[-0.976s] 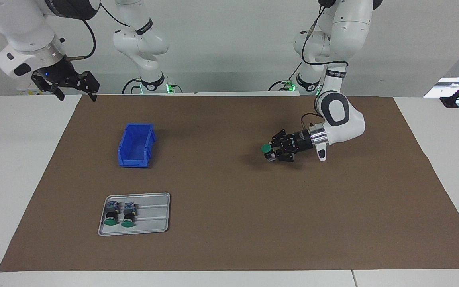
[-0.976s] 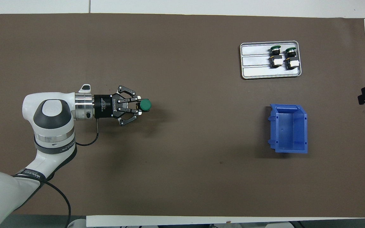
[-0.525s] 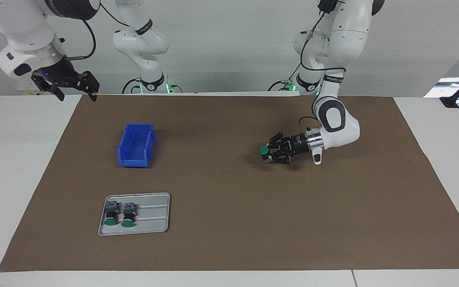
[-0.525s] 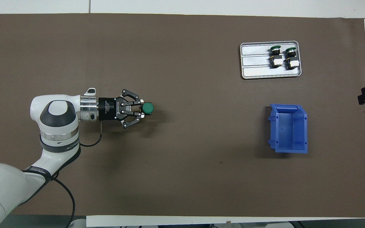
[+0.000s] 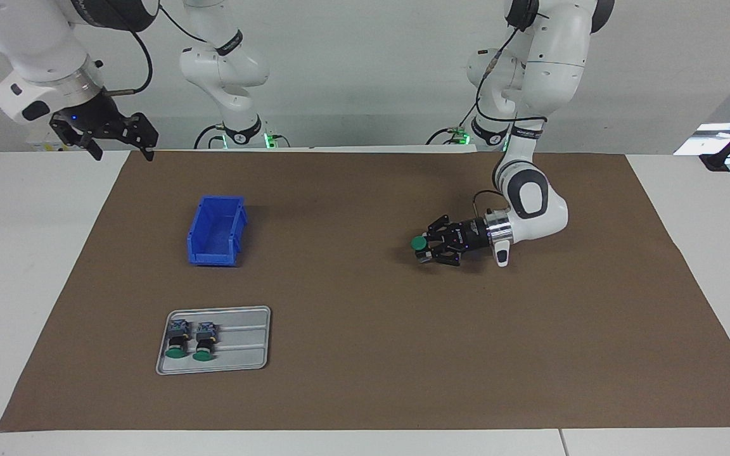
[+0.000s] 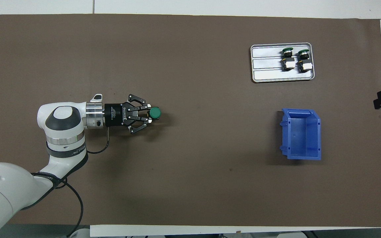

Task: Place and press button with both arms

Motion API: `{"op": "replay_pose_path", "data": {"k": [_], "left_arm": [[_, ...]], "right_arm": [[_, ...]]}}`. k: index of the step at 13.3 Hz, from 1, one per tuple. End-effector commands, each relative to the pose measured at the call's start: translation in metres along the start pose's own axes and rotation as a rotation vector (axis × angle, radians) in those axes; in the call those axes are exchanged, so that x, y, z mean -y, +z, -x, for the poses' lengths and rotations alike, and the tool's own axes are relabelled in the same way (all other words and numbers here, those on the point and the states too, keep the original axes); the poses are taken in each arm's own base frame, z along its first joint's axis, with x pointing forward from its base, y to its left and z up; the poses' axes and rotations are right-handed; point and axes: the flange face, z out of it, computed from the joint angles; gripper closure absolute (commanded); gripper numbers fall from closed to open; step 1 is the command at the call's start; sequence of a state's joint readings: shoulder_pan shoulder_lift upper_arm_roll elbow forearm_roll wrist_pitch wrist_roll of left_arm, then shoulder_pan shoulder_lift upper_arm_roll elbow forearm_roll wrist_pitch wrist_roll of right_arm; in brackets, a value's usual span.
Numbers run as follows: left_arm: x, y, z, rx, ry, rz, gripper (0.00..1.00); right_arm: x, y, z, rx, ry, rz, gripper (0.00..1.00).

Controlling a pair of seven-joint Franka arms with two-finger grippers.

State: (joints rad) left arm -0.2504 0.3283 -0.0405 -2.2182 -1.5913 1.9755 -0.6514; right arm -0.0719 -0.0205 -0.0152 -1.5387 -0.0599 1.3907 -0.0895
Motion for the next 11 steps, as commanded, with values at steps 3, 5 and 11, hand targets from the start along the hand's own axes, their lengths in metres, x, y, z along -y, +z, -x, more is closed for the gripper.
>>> {"op": "replay_pose_path", "data": {"k": [3,5,11], "left_arm": [[-0.0009,-0.0007,-0.0015,0.038,0.001,0.012,0.86],[-0.0008,0.0002,-0.0015,0.034,0.001,0.014,0.85],[0.0001,0.0042,-0.0049,0.018,-0.001,0.021,0.85]], "right_arm": [[-0.0011,0.0003,0.006,0.005,-0.013,-0.017,0.02],[-0.0003,0.0003,0.006,0.005,-0.014,-0.017,0.02],[-0.0011,0.0003,0.006,0.005,-0.013,-0.017,0.02]]}}
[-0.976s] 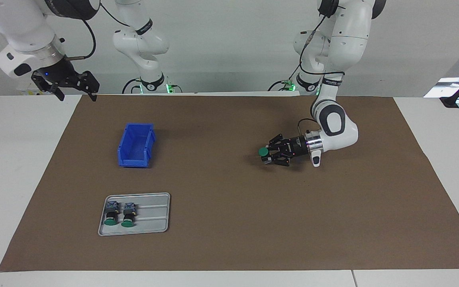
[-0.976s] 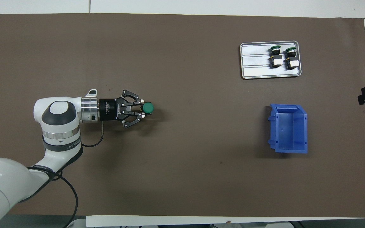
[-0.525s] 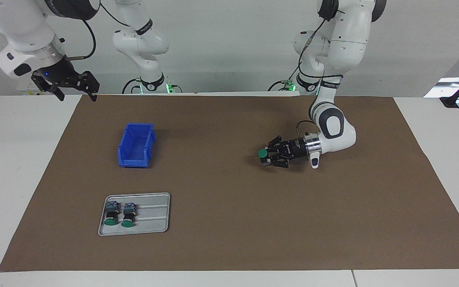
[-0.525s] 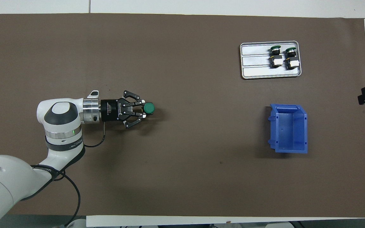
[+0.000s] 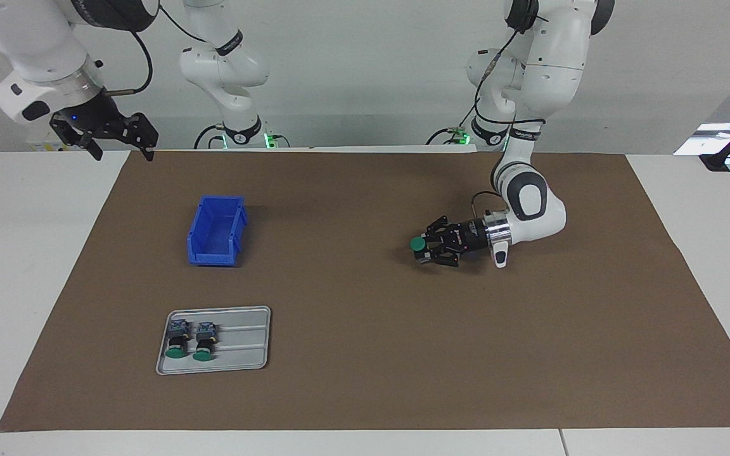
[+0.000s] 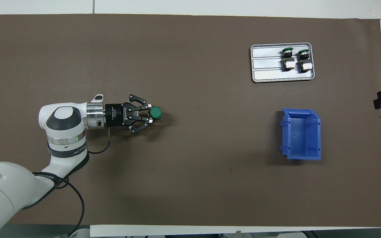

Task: Place and press button with both arms

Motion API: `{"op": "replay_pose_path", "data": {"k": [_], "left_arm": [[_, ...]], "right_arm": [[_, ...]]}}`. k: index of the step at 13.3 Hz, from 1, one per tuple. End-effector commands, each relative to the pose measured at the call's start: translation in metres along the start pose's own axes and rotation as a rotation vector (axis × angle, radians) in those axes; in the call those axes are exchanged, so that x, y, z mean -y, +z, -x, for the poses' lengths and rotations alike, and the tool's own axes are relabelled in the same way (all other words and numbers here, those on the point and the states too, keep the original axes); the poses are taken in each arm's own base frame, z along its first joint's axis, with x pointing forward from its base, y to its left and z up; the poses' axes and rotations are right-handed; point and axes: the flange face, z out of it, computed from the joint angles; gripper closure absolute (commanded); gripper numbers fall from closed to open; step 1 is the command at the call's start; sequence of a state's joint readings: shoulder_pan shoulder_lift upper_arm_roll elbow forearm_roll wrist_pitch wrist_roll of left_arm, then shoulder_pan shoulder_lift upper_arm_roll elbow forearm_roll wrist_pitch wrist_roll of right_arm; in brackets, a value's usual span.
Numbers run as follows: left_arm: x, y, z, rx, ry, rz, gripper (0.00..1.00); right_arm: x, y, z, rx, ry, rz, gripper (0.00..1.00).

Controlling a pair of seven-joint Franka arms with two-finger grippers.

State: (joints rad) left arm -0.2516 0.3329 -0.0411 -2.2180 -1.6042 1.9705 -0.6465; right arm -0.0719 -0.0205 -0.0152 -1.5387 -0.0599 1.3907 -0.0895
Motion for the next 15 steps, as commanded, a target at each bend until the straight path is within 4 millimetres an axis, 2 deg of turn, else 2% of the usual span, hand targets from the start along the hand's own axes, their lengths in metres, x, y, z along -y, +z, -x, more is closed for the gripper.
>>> {"op": "replay_pose_path", "data": {"k": [1,15], "left_arm": [[0.0,0.003,-0.004,0.005,0.001,0.018,0.85],[0.004,0.013,-0.004,-0.028,0.011,0.014,0.79]], "right_arm": [[0.0,0.0,0.006,0.005,-0.014,-0.017,0.02],[-0.001,0.0,0.006,0.005,-0.013,-0.017,0.02]]}}
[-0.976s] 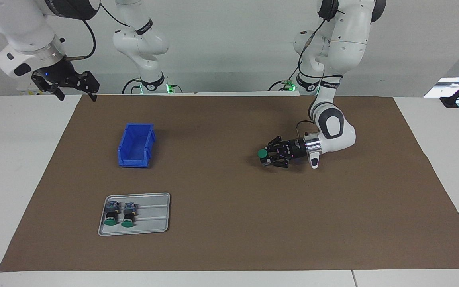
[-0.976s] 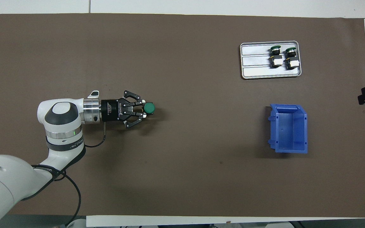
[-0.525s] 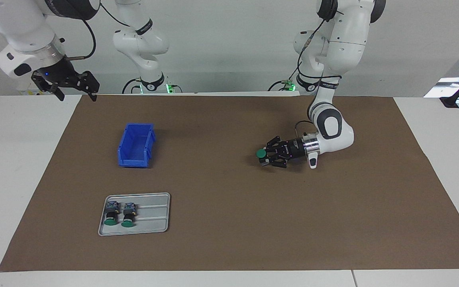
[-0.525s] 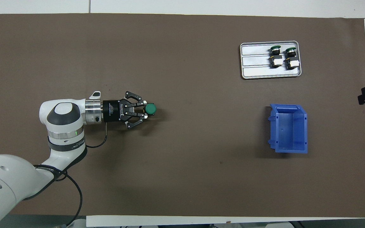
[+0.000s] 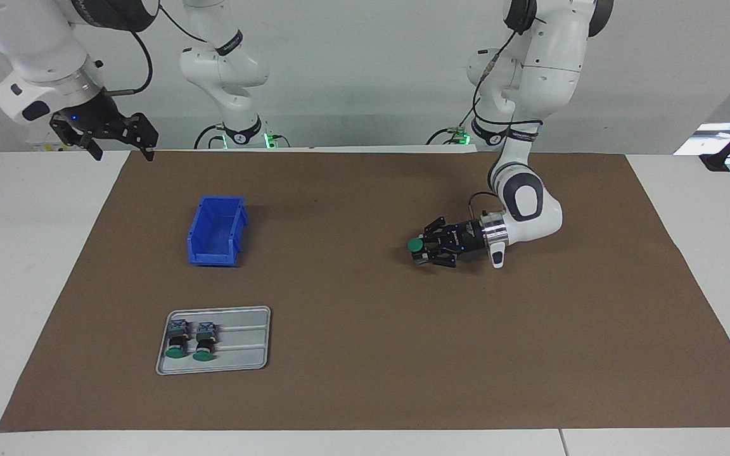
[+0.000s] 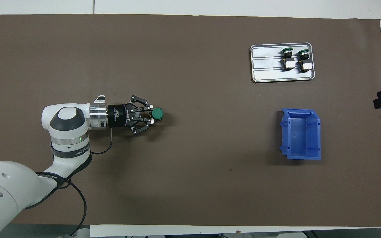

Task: Place and press button with both arms

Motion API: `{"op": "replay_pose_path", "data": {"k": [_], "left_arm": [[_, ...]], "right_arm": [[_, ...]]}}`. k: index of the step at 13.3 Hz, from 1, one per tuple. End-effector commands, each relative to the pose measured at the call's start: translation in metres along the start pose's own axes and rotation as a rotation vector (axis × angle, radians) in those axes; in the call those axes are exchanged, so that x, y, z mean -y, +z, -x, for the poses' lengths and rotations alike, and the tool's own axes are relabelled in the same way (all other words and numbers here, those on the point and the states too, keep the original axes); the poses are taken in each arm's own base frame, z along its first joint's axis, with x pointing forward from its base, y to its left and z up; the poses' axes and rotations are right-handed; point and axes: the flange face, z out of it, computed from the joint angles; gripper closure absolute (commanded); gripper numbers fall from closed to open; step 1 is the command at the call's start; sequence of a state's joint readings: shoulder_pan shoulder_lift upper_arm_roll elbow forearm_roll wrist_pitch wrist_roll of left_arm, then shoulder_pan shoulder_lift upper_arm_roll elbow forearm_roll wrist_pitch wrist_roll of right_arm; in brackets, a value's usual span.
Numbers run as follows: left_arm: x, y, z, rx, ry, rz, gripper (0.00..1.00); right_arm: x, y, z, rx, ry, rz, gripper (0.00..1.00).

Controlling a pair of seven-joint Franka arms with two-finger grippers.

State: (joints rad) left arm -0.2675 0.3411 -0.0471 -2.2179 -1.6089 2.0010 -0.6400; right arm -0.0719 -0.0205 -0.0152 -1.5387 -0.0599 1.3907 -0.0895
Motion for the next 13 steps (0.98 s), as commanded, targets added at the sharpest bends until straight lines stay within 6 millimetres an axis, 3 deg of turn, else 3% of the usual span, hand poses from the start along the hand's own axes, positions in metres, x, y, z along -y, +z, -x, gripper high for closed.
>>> {"op": "replay_pose_path", "data": {"k": [1,3,5,6,13], "left_arm": [[0.0,0.004,-0.001,-0.007,0.009,0.018,0.78],[0.0,0.001,-0.001,0.003,0.005,0.018,0.72],[-0.002,-0.004,0.0,0.022,0.002,0.019,0.54],[-0.003,-0.008,0.0,0.034,0.0,0.019,0.01],[-0.007,-0.027,0.009,0.06,0.002,0.028,0.0]], "right_arm": [[-0.001,0.0,0.006,0.005,-0.013,-0.017,0.02],[-0.001,0.0,0.006,0.005,-0.013,-0.017,0.02],[0.0,0.0,0.006,0.005,-0.014,-0.017,0.02],[0.0,0.0,0.006,0.004,-0.016,-0.016,0.02],[-0.001,0.0,0.006,0.005,-0.013,-0.017,0.02]]}}
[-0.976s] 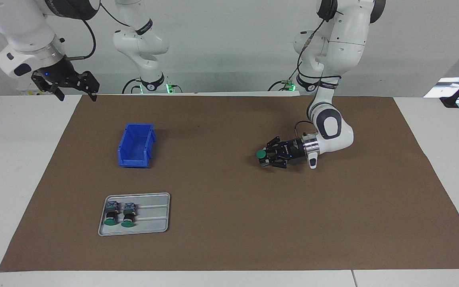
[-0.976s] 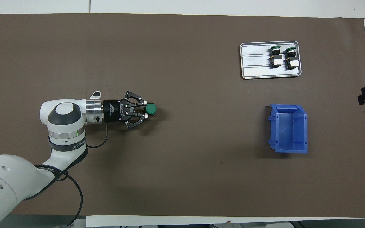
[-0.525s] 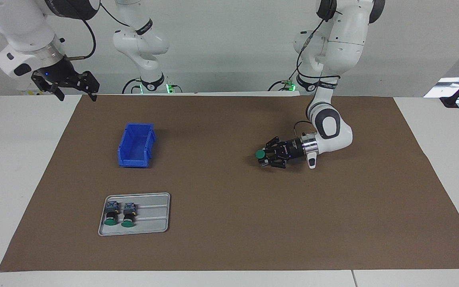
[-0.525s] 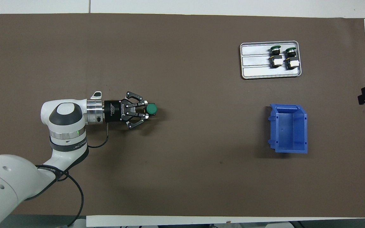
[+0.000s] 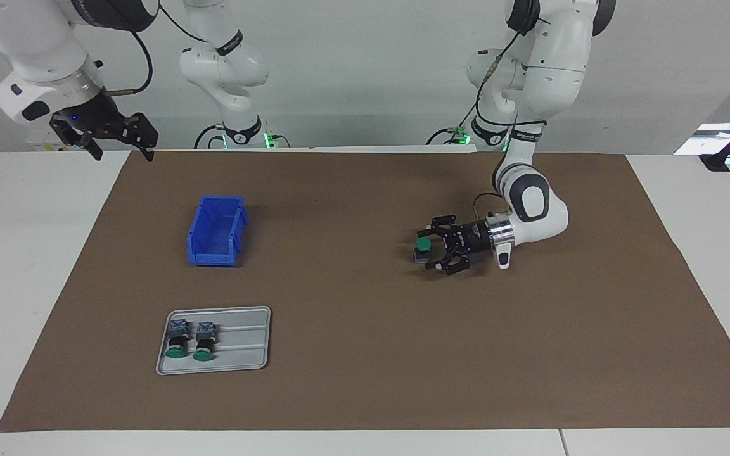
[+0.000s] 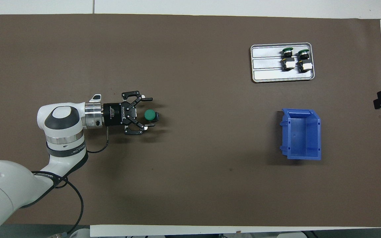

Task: Place and press button with both arms
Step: 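Open the left gripper and draw it back from the part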

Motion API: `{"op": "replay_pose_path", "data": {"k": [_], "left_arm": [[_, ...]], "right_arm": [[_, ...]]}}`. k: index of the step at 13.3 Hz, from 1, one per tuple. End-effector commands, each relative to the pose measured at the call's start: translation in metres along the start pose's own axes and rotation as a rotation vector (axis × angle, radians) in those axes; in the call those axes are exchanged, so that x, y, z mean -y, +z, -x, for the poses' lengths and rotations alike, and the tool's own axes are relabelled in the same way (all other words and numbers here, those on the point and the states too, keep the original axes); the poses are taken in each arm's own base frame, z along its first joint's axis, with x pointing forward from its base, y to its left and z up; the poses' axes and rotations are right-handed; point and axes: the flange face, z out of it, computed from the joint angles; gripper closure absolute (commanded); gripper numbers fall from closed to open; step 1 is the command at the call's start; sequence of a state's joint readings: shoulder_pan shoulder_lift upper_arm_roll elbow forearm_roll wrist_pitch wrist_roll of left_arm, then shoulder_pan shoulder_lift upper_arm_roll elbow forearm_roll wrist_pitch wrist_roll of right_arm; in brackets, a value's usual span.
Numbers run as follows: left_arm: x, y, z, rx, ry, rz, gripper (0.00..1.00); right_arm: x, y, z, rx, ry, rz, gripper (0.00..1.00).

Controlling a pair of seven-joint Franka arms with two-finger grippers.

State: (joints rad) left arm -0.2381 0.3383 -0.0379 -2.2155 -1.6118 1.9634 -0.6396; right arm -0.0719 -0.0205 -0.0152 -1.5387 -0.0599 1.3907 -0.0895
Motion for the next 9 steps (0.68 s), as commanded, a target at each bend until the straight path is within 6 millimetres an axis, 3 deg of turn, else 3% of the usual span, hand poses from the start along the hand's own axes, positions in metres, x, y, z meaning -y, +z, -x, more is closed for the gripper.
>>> {"op": "replay_pose_path", "data": {"k": [1,6,9], "left_arm": [[0.003,-0.013,0.013,0.033,0.01,0.007,0.0],[0.006,-0.037,0.034,0.029,0.008,-0.005,0.0],[0.0,-0.055,0.088,-0.131,0.086,-0.055,0.0]], "right_arm": [[0.0,0.0,0.006,0.005,-0.015,-0.015,0.02],[-0.001,0.0,0.006,0.005,-0.013,-0.017,0.02],[0.0,0.0,0.006,0.005,-0.014,-0.017,0.02]]}}
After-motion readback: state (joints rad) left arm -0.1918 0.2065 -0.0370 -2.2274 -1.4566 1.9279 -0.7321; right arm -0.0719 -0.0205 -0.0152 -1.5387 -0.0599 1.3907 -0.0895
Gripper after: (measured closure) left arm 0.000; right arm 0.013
